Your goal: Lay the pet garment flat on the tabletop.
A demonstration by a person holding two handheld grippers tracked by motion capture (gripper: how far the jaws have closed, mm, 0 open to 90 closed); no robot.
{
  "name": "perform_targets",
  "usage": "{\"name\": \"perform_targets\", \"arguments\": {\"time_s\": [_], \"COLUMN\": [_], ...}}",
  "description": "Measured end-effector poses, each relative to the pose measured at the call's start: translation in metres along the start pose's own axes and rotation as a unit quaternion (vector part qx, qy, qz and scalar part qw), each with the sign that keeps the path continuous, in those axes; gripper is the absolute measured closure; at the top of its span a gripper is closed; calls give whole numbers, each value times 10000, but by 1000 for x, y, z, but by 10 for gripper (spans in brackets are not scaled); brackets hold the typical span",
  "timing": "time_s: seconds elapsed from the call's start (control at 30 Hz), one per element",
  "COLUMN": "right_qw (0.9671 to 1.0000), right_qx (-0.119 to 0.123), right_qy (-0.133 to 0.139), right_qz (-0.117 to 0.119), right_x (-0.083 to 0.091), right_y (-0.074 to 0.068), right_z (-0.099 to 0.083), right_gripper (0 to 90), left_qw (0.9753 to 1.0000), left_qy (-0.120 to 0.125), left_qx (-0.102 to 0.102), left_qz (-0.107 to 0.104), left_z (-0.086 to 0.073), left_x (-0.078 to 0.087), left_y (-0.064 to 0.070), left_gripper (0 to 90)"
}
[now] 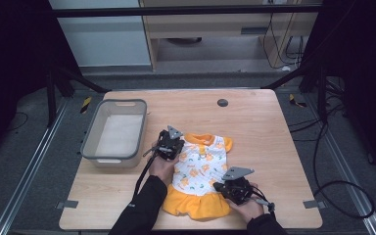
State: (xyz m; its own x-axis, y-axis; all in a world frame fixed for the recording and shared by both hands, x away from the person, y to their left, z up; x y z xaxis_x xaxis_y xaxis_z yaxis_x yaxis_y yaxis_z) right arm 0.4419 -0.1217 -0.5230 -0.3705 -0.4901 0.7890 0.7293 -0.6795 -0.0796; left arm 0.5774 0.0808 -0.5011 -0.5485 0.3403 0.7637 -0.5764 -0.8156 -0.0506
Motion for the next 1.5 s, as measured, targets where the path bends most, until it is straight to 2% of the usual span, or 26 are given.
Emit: {"name": "perform_targets", "arguments": {"time_s": [0.2,0.3,0.43,0.53,0.73,0.87,0.9,0.97,1.03,1.2,1.27,1.33,1.5], "right_qw": [9999,9999,9998,9997,9996,9996,9996,9996,9997,9989,9979,9966,9932], "right_qx": [17,14,6,20,29,24,24,-50,-79,-188,-250,-367,-578], "right_qy": [-134,-156,-184,-221,-248,-245,-246,-221,-116,411,604,731,982], "right_qz": [-3,22,32,47,108,114,115,183,203,113,26,-32,-258], "right_x": [-3,-3,-3,-1,1,1,1,2,5,23,29,34,37], "right_y": [-1,-1,-1,-2,-4,-4,-3,-2,2,14,22,32,59], "right_z": [-2,-2,-2,-3,-7,-7,-7,-6,-4,8,13,18,33], "right_gripper": [900,900,900,900,900,900,900,900,900,900,900,900,900], "left_qw": [9998,9998,9997,9992,9989,9990,9994,9996,9999,9995,9991,9983,9970], "left_qy": [-60,-125,-159,-241,-258,-253,-232,-182,-101,193,233,235,165], "left_qx": [203,131,157,5,23,58,147,194,99,-119,-184,-253,-452], "left_qz": [-37,79,118,304,384,360,221,82,42,-219,-294,-475,-607], "left_z": [-2,-3,-1,4,7,8,8,9,11,9,4,-4,-29], "left_x": [-18,-22,-26,-30,-33,-33,-30,-23,-13,22,35,48,74], "left_y": [-9,-12,-13,-13,-15,-16,-16,-15,-13,-4,0,5,18], "left_gripper": [896,896,897,897,898,897,897,869,847,821,813,812,865]}}
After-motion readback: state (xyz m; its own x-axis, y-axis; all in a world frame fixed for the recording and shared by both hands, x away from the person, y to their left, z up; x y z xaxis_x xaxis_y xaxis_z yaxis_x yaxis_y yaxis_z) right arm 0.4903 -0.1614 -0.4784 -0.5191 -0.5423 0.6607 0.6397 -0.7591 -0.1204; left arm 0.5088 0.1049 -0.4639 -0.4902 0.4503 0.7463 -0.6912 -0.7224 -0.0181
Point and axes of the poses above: each handheld gripper's, and its own axes: x roughly backward along the jaws, z roughly out of its top, y roughly to its right, the point moved 4 cm from there along -x, roughly forward along the jaws, and after that the axes turned 9 degrees about -y, right-handed, at the moved point
